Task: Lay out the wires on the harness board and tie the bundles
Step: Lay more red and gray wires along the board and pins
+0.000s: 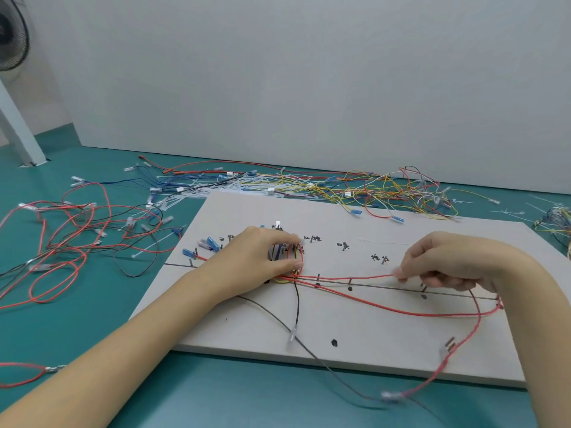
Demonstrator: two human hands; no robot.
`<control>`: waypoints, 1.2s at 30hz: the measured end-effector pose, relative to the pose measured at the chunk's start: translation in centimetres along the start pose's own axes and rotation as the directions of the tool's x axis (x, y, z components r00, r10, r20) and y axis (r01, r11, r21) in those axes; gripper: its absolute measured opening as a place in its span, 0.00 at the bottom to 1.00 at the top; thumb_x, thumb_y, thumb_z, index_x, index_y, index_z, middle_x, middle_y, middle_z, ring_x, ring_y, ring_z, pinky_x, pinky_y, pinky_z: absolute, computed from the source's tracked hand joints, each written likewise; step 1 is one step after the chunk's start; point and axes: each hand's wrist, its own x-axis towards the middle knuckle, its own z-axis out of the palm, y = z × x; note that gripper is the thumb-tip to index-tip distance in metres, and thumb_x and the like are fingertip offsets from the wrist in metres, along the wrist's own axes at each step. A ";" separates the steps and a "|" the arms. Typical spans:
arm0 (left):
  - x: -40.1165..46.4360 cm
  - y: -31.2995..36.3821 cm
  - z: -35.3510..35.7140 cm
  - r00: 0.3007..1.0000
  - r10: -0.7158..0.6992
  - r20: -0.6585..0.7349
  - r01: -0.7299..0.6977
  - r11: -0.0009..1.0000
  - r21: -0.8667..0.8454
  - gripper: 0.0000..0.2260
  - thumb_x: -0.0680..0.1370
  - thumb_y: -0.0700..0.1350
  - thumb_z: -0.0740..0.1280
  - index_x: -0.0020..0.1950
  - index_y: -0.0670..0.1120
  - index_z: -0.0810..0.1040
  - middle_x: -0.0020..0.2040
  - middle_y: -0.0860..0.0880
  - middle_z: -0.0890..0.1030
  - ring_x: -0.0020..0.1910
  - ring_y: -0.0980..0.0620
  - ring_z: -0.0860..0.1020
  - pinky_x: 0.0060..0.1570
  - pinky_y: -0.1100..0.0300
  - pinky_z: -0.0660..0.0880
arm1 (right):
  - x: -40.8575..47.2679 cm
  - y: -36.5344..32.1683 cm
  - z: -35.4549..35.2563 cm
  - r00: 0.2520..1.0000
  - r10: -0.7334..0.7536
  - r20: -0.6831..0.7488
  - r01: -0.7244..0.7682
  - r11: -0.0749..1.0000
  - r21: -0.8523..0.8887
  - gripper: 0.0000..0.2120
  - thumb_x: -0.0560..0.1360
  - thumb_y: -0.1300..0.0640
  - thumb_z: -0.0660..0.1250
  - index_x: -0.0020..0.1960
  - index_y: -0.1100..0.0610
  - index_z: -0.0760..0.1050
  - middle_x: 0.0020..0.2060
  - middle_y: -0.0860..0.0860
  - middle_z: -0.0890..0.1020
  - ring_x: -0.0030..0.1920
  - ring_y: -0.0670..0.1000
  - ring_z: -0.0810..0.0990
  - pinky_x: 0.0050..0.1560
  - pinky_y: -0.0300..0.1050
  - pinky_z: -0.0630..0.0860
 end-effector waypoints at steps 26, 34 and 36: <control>-0.6 0.8 0.4 0.999 -0.011 0.034 0.008 0.995 0.097 0.25 0.75 0.66 0.62 0.68 0.57 0.73 0.66 0.61 0.74 0.65 0.61 0.69 0.63 0.64 0.64 | -0.8 2.3 -0.5 0.997 -0.072 0.023 0.069 0.992 0.108 0.11 0.54 0.56 0.78 0.31 0.60 0.81 0.21 0.50 0.60 0.24 0.49 0.53 0.24 0.35 0.51; -0.6 0.9 0.3 0.998 -0.053 0.039 0.051 0.997 0.062 0.27 0.70 0.66 0.69 0.67 0.58 0.74 0.65 0.62 0.75 0.64 0.63 0.70 0.64 0.65 0.65 | -0.7 4.2 -1.1 0.987 0.158 -0.024 -0.157 0.986 0.052 0.12 0.67 0.53 0.76 0.30 0.59 0.81 0.22 0.50 0.68 0.21 0.47 0.60 0.22 0.36 0.58; -0.7 1.0 0.3 0.998 -0.056 0.039 0.054 0.997 0.062 0.27 0.70 0.66 0.69 0.67 0.58 0.74 0.65 0.62 0.75 0.64 0.63 0.70 0.63 0.65 0.65 | -0.4 4.8 -1.5 0.979 0.189 -0.082 -0.182 0.980 0.082 0.14 0.66 0.53 0.78 0.28 0.58 0.78 0.23 0.51 0.69 0.22 0.48 0.62 0.23 0.37 0.59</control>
